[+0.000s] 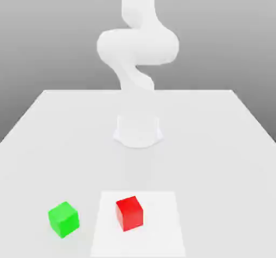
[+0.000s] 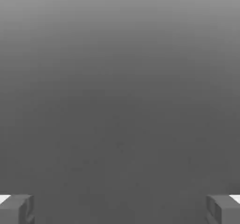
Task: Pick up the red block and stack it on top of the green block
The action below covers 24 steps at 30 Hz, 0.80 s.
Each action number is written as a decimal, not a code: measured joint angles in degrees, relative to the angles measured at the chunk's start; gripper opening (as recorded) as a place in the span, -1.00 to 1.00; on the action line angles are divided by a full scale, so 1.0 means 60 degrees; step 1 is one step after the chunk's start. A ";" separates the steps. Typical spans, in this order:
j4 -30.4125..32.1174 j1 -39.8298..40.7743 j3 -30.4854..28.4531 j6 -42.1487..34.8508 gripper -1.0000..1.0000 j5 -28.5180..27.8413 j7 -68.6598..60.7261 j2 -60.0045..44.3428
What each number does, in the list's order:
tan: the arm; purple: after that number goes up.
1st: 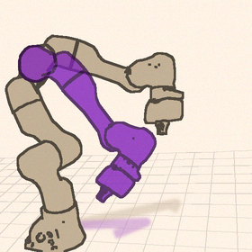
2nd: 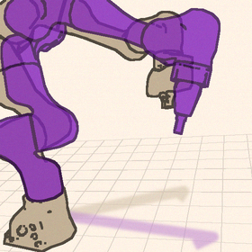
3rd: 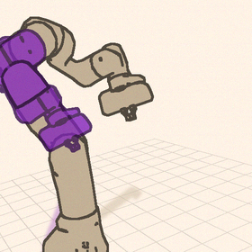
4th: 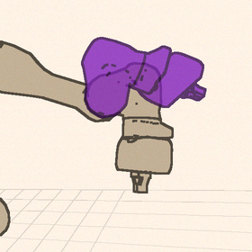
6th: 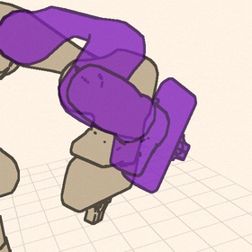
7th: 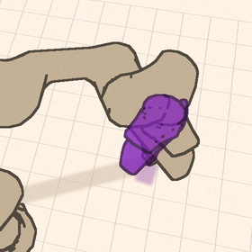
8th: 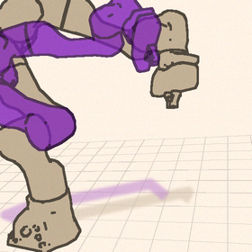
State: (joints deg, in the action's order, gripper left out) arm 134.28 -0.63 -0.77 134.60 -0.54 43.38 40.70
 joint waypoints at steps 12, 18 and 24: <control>0.2039 -0.0415 -0.0693 0.2310 0.00 -0.0130 -0.2245 -0.4222; 0.3041 -0.0476 -0.0877 0.3446 0.00 0.0095 -0.3557 -0.6305; 0.3346 -0.0304 -0.0643 0.4910 0.00 0.0624 -0.4476 -0.8389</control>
State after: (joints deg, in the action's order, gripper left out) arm 154.36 -2.46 -4.63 164.06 3.20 16.53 -9.64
